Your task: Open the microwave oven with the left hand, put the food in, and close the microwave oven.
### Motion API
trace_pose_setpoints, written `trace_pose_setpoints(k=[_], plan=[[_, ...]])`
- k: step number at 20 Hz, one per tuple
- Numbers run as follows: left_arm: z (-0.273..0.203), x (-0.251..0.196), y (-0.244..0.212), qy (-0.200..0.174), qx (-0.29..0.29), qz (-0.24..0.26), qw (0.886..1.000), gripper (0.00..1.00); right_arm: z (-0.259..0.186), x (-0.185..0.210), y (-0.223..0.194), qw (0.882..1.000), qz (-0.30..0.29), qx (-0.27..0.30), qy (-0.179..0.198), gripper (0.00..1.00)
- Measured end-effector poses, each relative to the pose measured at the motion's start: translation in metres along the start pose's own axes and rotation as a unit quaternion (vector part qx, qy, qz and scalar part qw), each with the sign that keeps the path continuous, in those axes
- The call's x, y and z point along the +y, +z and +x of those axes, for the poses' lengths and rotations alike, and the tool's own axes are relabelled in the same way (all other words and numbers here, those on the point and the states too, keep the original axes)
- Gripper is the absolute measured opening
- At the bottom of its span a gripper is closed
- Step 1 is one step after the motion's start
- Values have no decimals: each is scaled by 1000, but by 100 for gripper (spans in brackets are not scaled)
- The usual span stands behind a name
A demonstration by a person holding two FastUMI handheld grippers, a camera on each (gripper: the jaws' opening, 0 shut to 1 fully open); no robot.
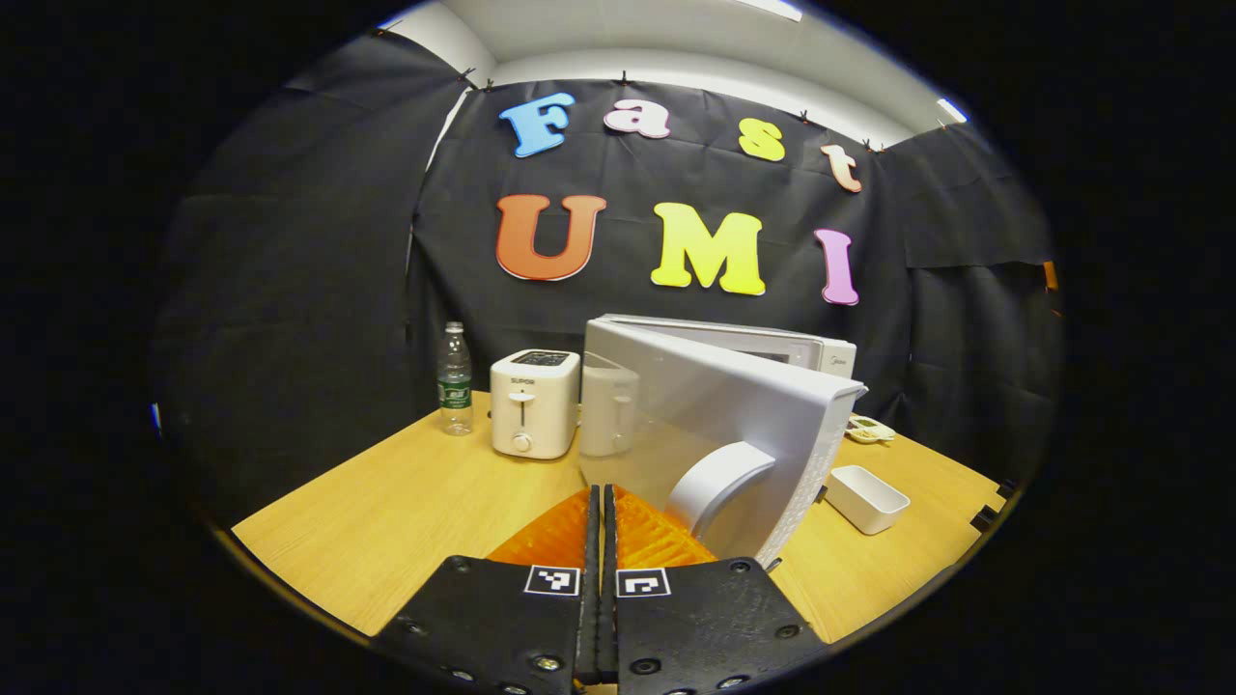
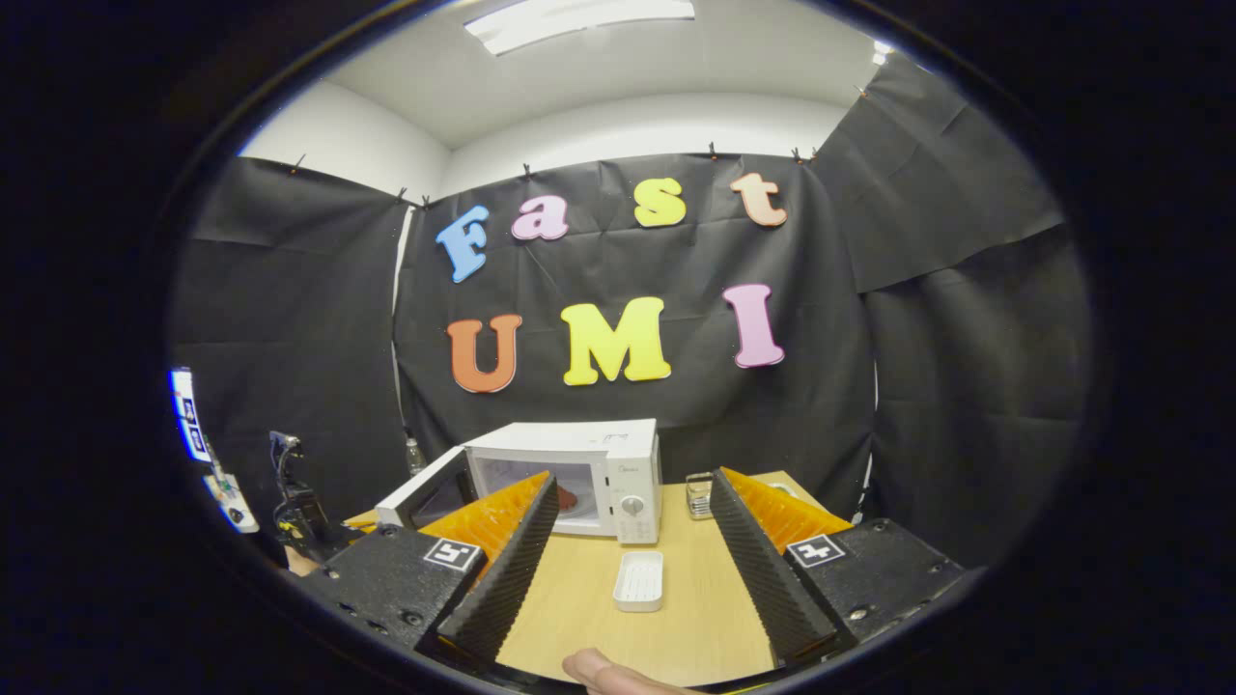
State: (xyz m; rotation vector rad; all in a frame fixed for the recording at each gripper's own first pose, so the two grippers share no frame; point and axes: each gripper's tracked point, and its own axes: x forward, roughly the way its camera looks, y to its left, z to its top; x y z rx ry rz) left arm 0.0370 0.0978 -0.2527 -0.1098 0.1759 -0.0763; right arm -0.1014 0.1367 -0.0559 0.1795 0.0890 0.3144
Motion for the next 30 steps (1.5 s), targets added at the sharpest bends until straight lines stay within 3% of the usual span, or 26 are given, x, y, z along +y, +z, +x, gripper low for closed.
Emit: trace_pose_setpoints(k=[1,2,3,7,14,15,16,24,30], plan=[[5,-12,-2,-10,4,-1,1000,0,-1,-3,1,1000,1,-2,-1,89],[10,-21,0,-15,1,-3,1000,15,-2,-7,2,1000,2,-4,-3,89],[16,-32,4,-25,-1,-4,1000,0,-3,-10,2,1000,4,-6,-4,89],[43,-79,6,-66,6,-8,998,0,-6,-17,5,1000,13,-8,-5,89],[96,-138,3,-101,37,-9,994,0,-16,-29,13,999,19,-28,-6,89],[106,-144,5,-103,33,-12,994,0,-19,-31,14,999,17,-32,-6,89],[112,-150,4,-102,34,-12,994,0,-21,-33,16,999,12,-39,-3,100],[167,-177,6,-81,31,-14,996,0,-1,-87,26,996,-2,-83,-31,100],[206,-182,17,-61,25,-17,998,0,34,-109,7,998,3,-59,-24,100]])
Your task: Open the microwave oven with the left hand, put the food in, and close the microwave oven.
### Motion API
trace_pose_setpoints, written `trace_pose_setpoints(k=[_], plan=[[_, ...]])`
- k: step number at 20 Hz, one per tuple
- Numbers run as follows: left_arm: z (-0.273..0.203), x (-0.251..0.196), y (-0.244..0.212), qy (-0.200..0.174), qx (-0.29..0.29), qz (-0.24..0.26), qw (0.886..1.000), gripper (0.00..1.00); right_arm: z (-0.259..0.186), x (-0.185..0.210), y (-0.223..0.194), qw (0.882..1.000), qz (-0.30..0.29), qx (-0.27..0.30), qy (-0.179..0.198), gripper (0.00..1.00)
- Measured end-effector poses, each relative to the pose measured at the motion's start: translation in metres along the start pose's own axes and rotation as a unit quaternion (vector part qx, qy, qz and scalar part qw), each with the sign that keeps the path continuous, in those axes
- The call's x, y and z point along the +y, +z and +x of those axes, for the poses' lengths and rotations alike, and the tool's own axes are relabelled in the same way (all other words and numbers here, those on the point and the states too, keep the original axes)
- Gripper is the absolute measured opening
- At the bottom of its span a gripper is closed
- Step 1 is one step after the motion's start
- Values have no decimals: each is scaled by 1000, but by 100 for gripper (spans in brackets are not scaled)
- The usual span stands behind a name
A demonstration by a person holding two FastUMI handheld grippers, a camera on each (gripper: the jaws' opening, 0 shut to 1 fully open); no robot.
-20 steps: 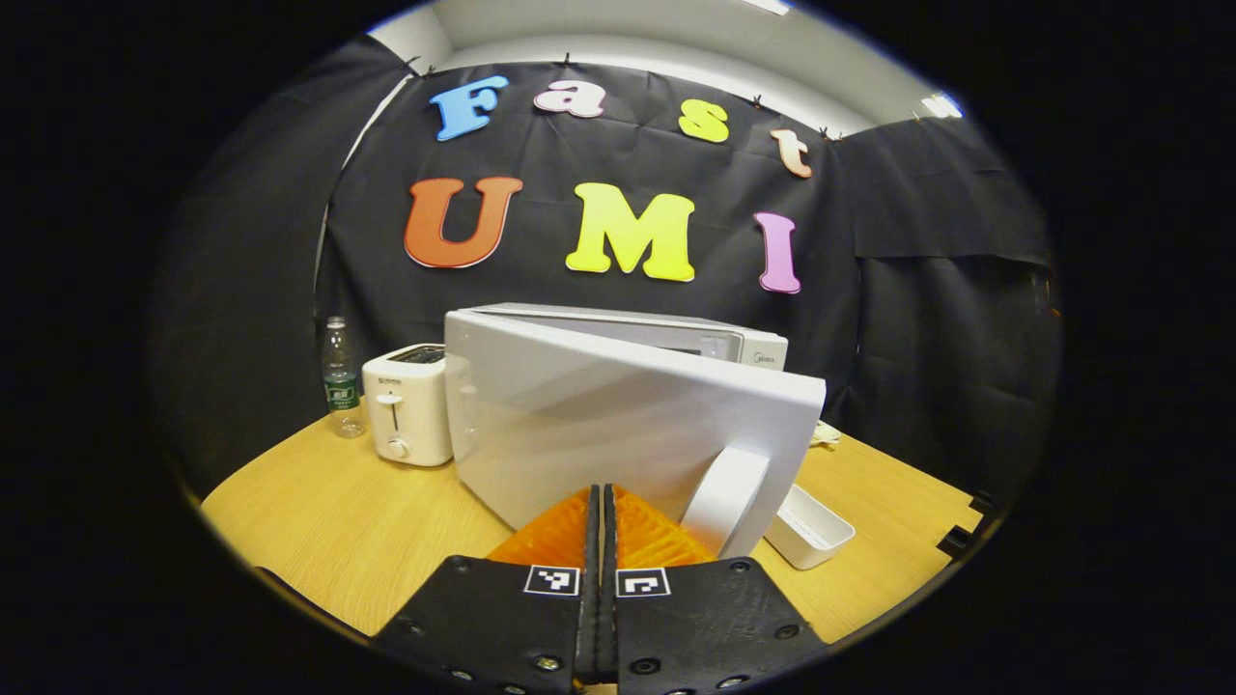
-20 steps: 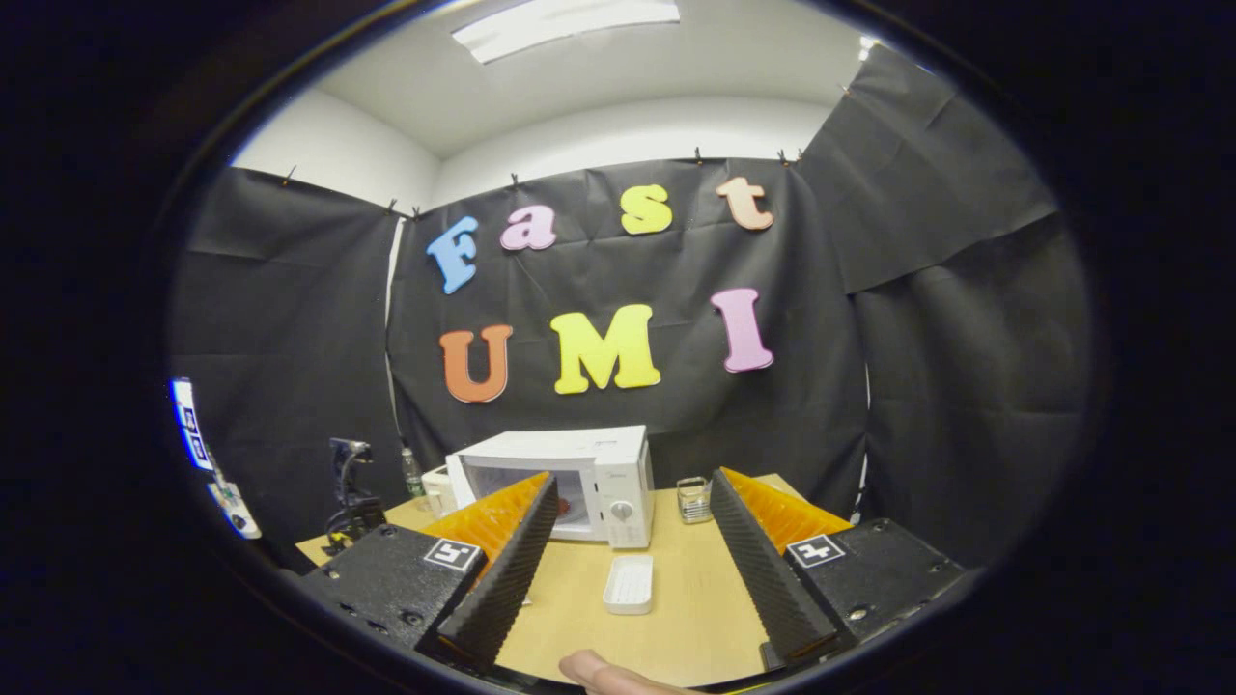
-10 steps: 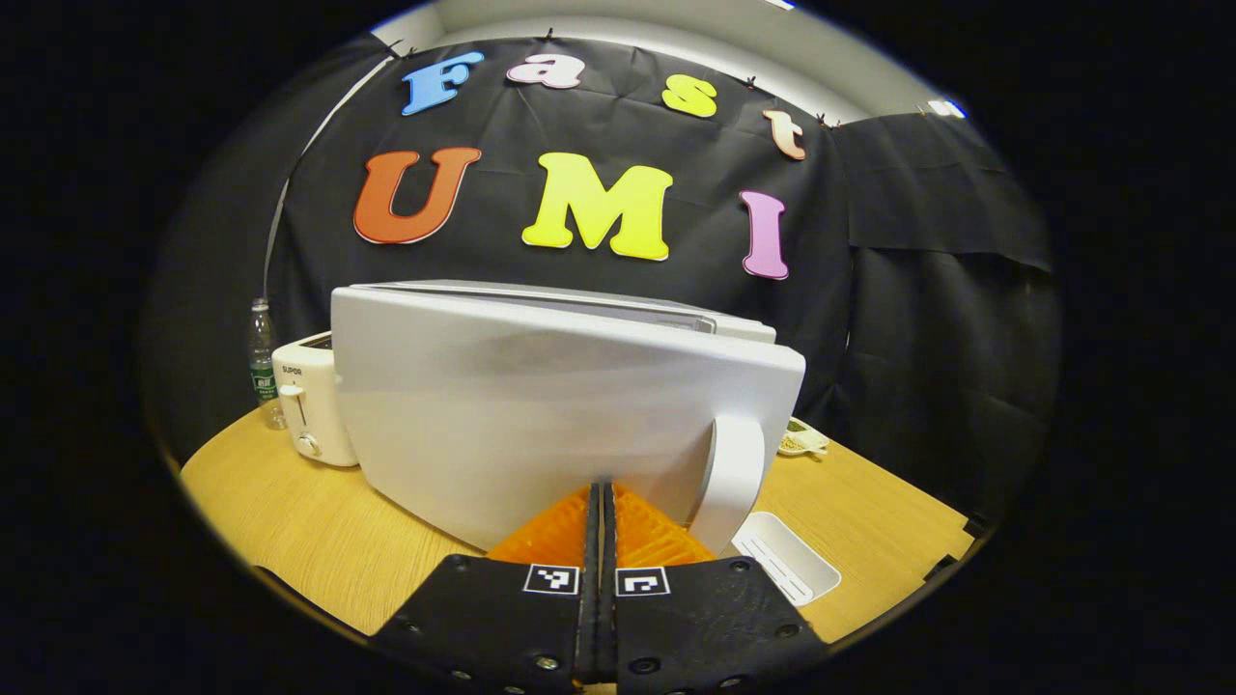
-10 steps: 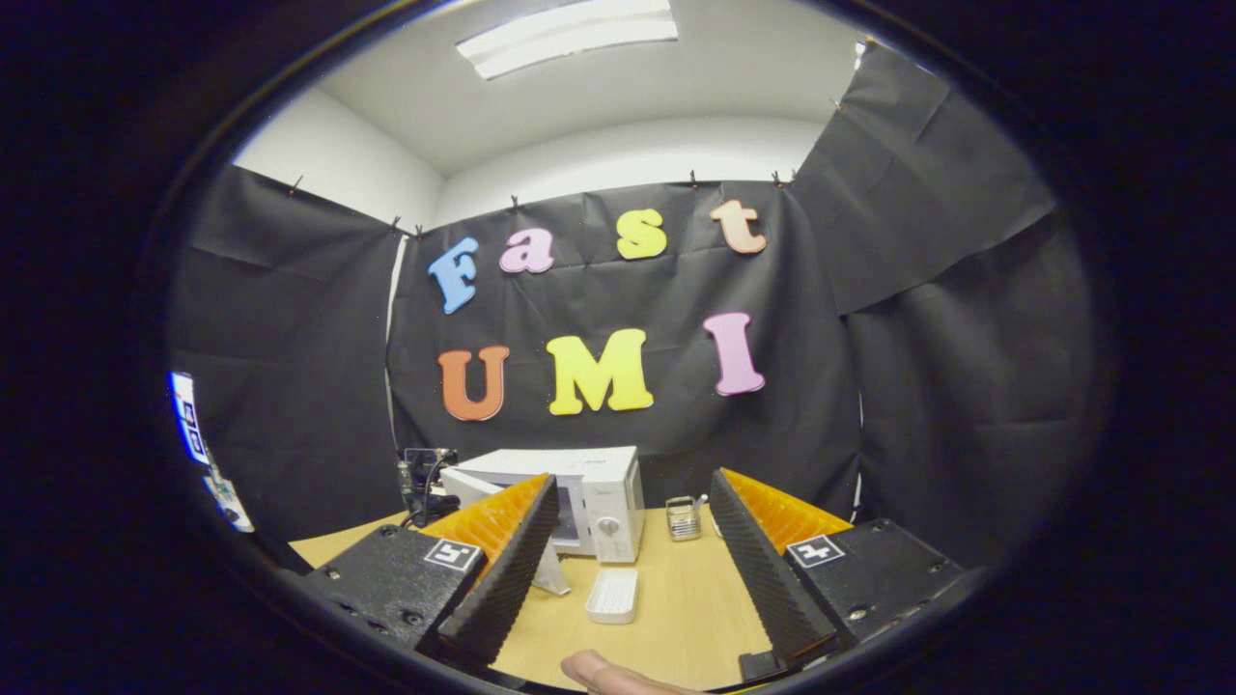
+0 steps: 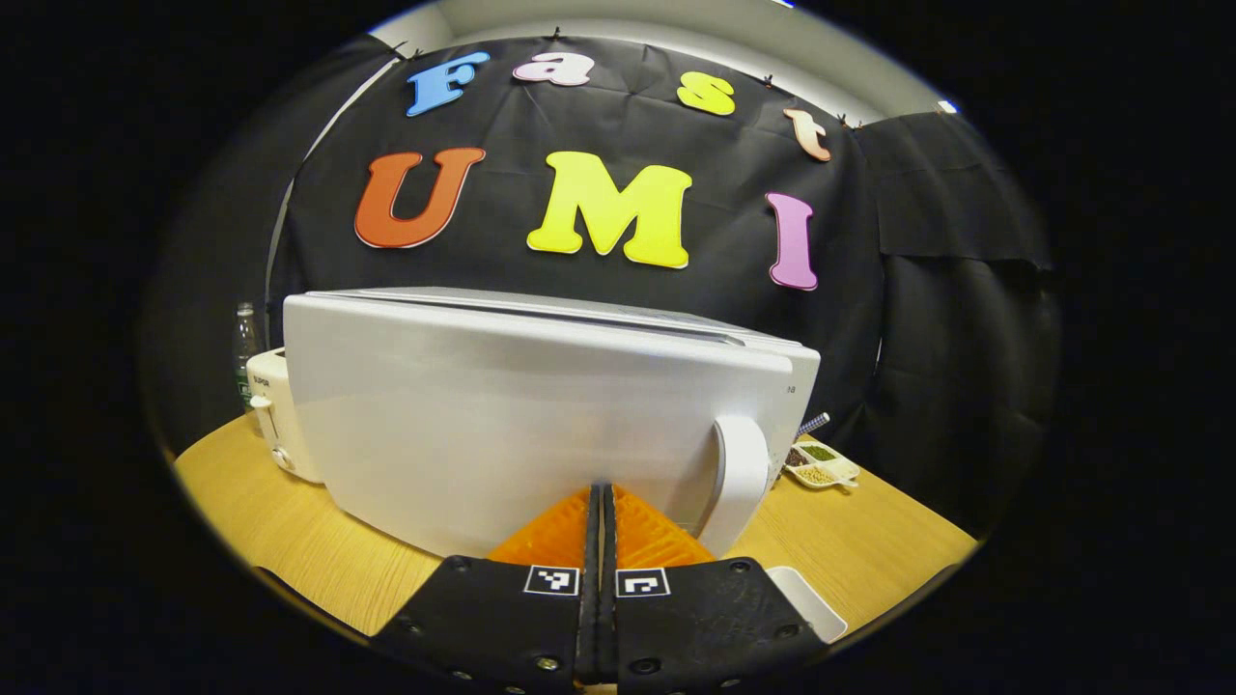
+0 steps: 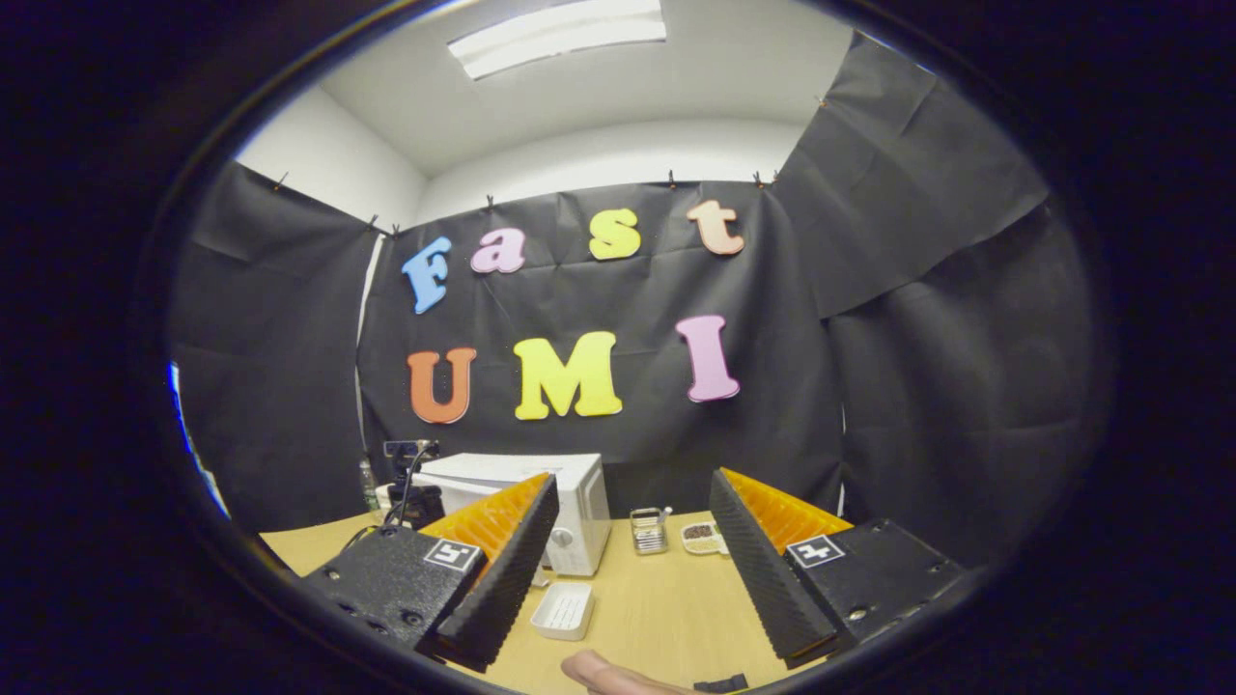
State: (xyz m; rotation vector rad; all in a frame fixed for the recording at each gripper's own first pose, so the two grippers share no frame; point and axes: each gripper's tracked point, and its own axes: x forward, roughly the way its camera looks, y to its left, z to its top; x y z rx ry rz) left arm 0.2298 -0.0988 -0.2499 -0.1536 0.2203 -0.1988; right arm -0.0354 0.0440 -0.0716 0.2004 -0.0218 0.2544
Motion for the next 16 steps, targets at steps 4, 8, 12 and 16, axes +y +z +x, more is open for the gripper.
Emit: trace_pose_setpoints(k=[4,8,12,16], plan=[[23,-1,6,17,1,7,1000,0,25,1,-19,1000,-9,15,18,100],[35,1,13,42,-9,30,999,2,47,-5,-39,999,-17,30,18,100],[33,0,12,45,-10,27,999,2,58,-7,-54,999,-6,48,19,89],[34,1,13,44,-9,26,999,2,55,-13,-57,999,-3,52,8,100]])
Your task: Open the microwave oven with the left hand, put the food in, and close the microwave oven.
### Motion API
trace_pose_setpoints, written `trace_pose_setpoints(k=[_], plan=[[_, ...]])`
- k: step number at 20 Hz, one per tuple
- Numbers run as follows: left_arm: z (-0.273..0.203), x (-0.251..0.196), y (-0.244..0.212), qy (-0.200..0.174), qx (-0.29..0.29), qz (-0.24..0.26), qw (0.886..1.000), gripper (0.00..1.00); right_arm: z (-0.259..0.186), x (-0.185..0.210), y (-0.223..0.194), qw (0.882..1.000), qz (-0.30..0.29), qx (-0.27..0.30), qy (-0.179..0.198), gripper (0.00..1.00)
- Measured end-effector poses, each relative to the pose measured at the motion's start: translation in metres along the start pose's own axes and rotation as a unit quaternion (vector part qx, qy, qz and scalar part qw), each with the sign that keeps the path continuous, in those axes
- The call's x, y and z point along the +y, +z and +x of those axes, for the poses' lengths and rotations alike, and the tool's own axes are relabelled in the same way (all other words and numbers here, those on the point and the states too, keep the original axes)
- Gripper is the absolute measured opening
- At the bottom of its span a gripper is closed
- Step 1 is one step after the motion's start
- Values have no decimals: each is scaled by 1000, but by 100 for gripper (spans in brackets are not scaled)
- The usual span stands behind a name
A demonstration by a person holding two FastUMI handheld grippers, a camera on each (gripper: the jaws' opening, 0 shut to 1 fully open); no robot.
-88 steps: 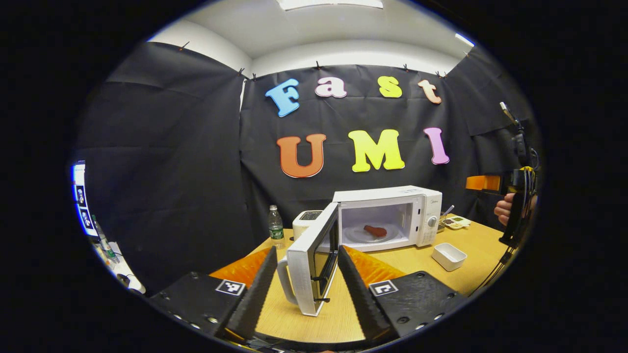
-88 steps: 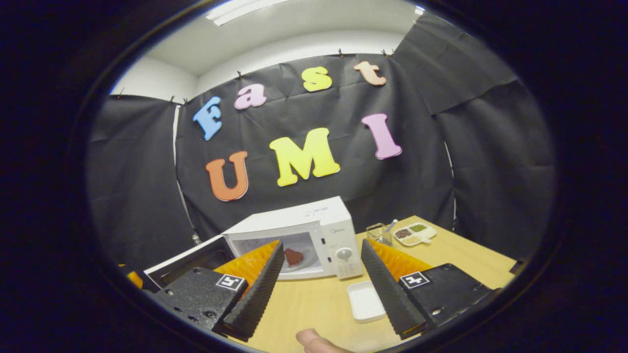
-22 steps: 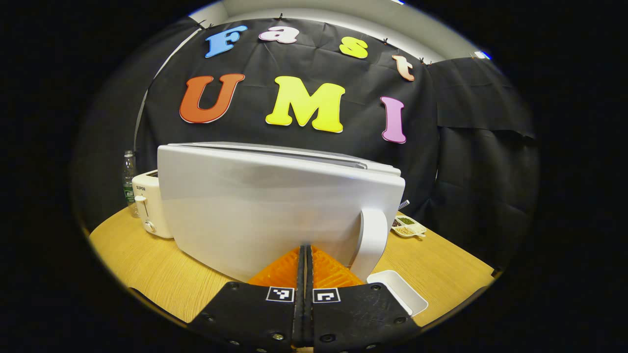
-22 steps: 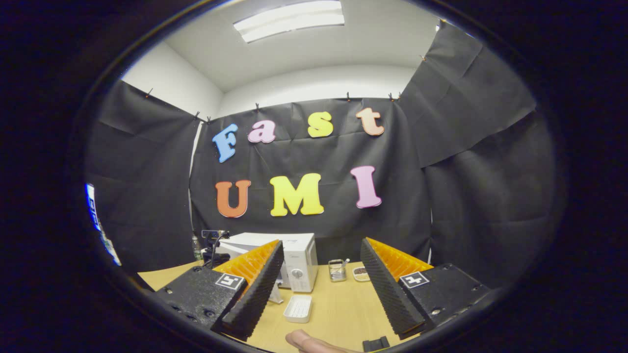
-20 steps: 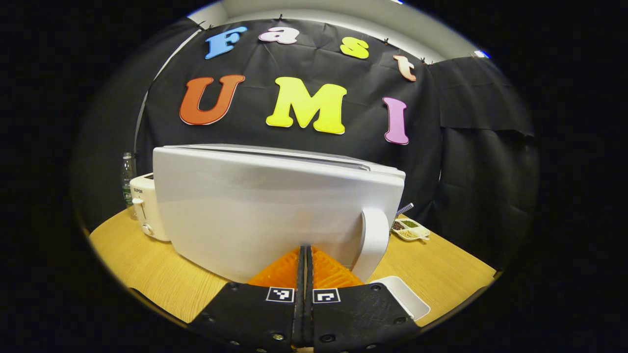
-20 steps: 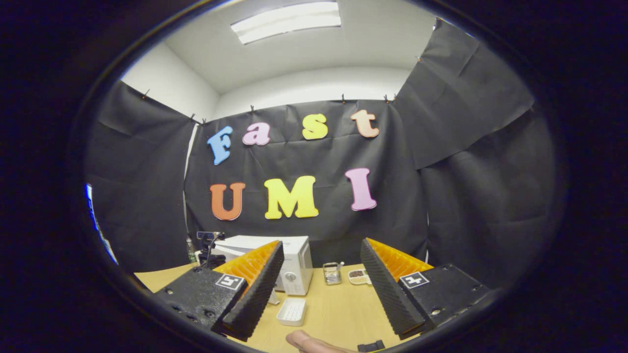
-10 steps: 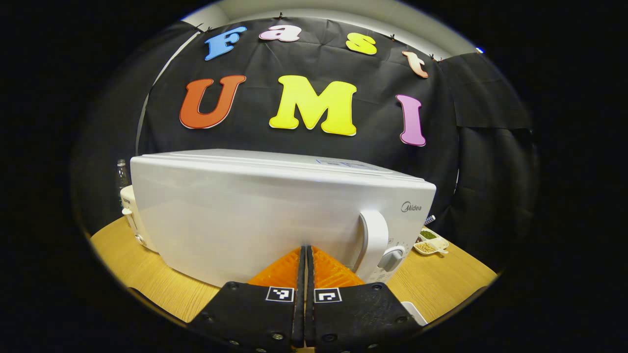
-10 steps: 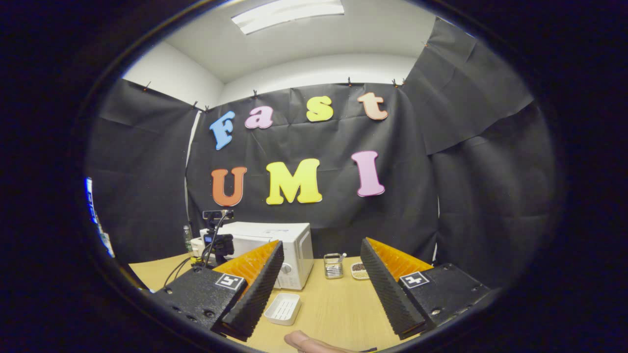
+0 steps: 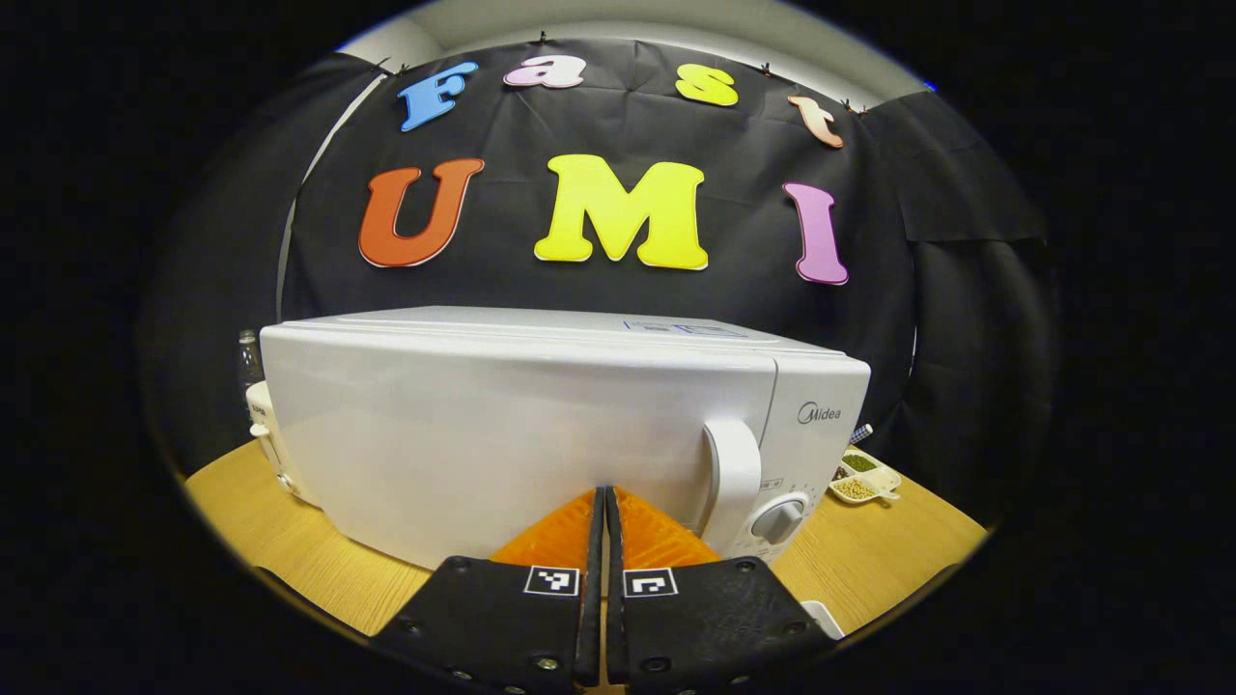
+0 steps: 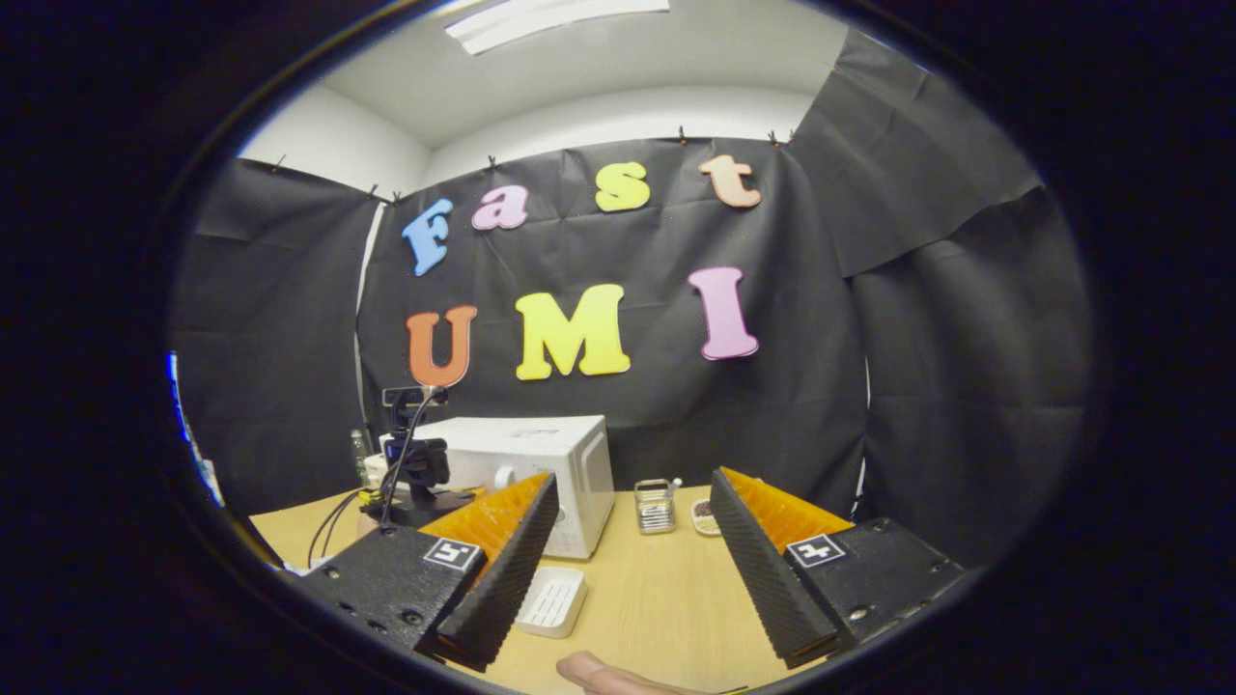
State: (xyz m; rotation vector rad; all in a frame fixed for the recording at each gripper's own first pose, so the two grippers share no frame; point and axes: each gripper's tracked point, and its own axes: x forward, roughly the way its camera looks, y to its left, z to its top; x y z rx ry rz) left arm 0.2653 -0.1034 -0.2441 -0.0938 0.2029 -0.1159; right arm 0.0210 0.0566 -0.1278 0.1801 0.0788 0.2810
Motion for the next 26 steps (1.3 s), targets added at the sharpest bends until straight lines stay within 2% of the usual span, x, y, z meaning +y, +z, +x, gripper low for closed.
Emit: trace_pose_setpoints(k=[4,7,12,13,14,15,16,17,19,20,21,22,24,25,26], plan=[[-3,1,-3,-6,16,-15,1000,1,-14,3,8,1000,-9,-8,-9,100],[-23,8,2,9,29,-12,999,0,-26,5,10,1000,-14,-9,-17,100],[-104,4,63,7,-35,4,999,0,-48,13,10,999,-19,-4,-26,100],[-121,2,73,4,-43,7,999,0,-53,13,10,999,-20,-3,-31,89],[-138,1,80,4,-47,11,999,0,-57,11,13,999,-19,-7,-38,89],[-155,4,84,12,-46,18,999,0,-63,12,15,999,-19,-5,-44,100],[-172,10,84,24,-37,23,999,0,-68,12,16,999,-18,-3,-50,89],[-194,14,86,31,-34,25,999,31,-74,13,20,998,-18,-6,-55,100],[-232,12,94,34,-42,28,998,93,-85,18,32,998,-23,-17,-58,100],[-251,14,101,36,-52,31,998,92,-90,20,39,998,-25,-24,-59,89],[-269,15,105,37,-58,38,997,92,-95,22,42,997,-29,-27,-60,89],[-285,18,107,45,-64,43,996,92,-99,25,46,997,-33,-29,-60,100],[-311,21,113,51,-73,56,994,93,-103,33,53,997,-39,-33,-57,100],[-322,21,118,52,-82,61,993,93,-105,36,56,997,-40,-36,-56,90],[-331,23,123,56,-94,62,992,93,-109,39,59,997,-39,-41,-52,90]])
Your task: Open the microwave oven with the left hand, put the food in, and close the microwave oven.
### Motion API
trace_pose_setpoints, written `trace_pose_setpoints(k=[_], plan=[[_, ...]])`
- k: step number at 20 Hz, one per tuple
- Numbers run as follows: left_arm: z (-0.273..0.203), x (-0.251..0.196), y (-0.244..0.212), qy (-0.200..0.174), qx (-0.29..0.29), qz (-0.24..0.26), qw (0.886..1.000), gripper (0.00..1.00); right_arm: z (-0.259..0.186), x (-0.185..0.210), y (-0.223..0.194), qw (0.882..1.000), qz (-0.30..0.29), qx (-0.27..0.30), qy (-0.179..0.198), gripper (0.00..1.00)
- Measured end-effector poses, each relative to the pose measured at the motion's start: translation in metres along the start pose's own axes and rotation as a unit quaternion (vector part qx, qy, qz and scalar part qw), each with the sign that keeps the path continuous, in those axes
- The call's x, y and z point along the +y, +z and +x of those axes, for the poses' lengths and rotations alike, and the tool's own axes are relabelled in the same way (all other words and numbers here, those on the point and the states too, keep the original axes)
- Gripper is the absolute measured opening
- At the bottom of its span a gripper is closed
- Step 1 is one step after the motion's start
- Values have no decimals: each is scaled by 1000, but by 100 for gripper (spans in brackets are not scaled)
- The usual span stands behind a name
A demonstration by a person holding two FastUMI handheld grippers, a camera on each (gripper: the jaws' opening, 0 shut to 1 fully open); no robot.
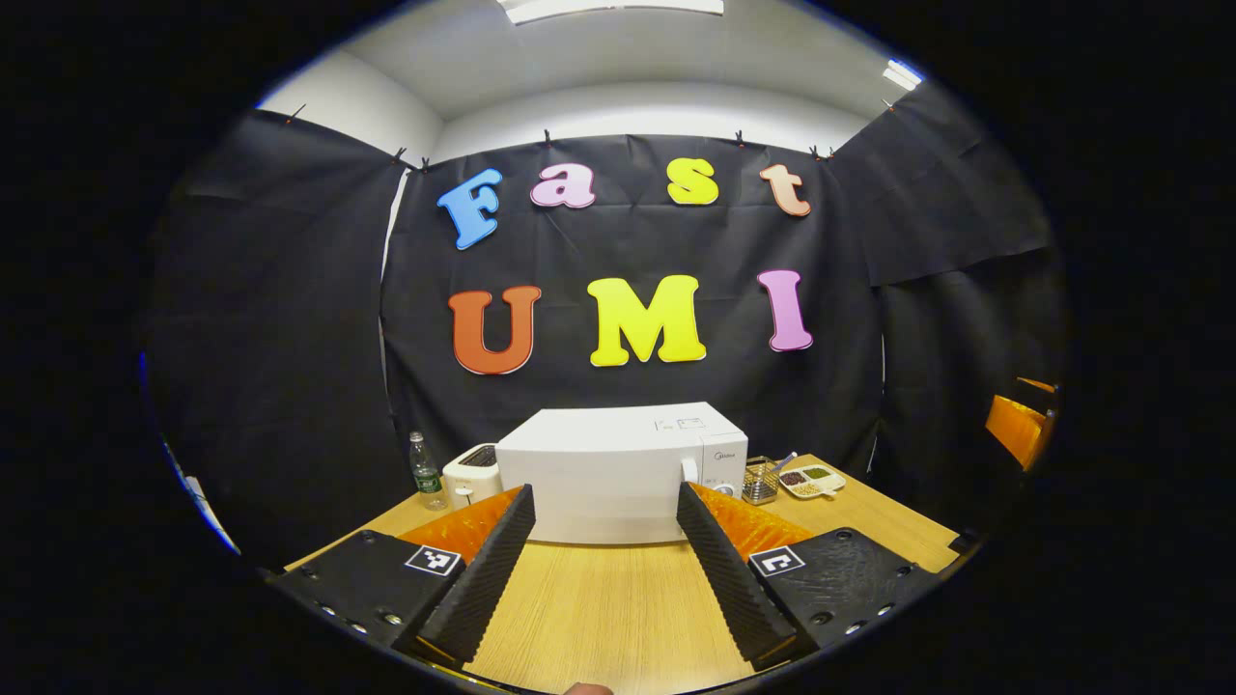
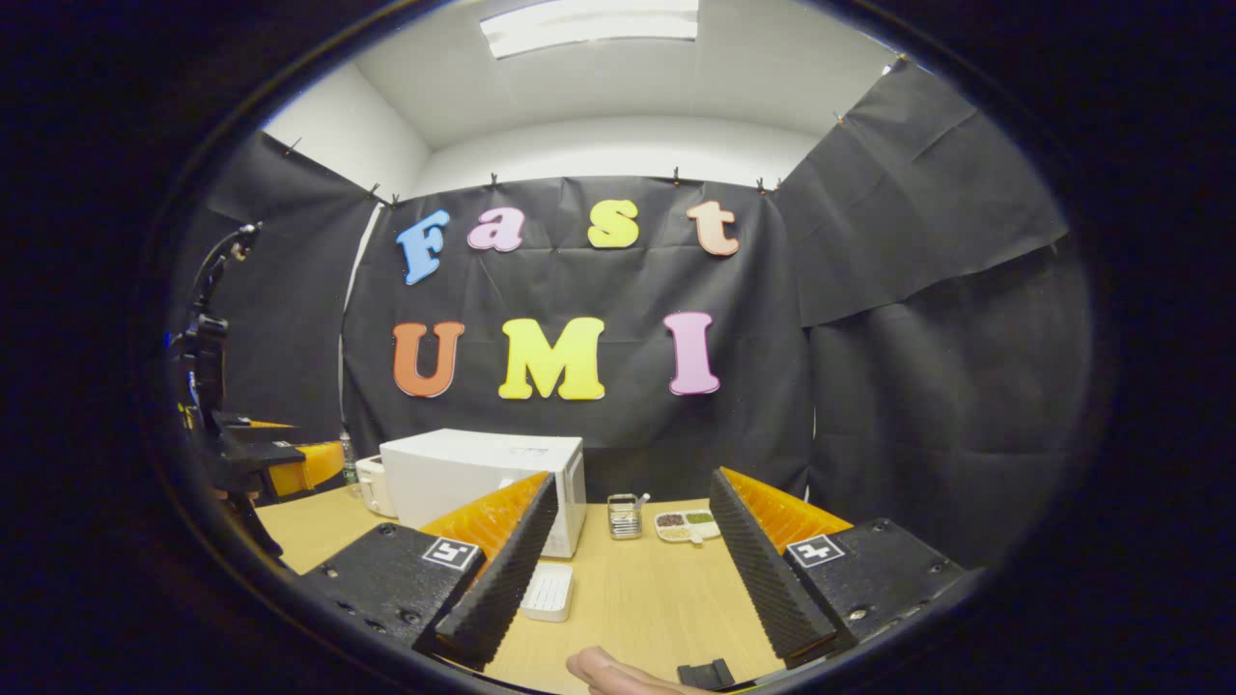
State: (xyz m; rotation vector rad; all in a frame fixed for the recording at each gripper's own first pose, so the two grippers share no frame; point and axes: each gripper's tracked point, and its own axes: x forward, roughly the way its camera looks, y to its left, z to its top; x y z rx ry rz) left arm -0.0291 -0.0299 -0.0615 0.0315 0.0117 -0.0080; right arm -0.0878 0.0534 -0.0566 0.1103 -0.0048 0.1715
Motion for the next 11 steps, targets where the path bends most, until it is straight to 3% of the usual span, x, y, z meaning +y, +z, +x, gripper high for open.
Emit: trace_pose_setpoints(k=[1,2,3,5,6,7,11], plan=[[-8,1,3,0,-4,-2,1000,93,-3,2,4,1000,4,-4,2,100],[-16,-1,1,-4,-4,-2,1000,93,-5,1,6,1000,8,-5,-1,90],[-24,-2,1,-9,-5,-3,1000,93,-8,-2,7,1000,10,-7,-5,100],[-37,6,4,-3,-15,-3,1000,94,-11,-2,18,1000,15,-17,-8,100],[-45,9,4,1,-21,-1,1000,95,-12,-2,21,1000,16,-20,-11,90],[-50,12,4,5,-28,0,1000,95,-12,-2,21,1000,13,-20,-13,100],[-61,10,0,5,-35,0,999,95,-6,7,17,1000,16,-10,-11,100]])
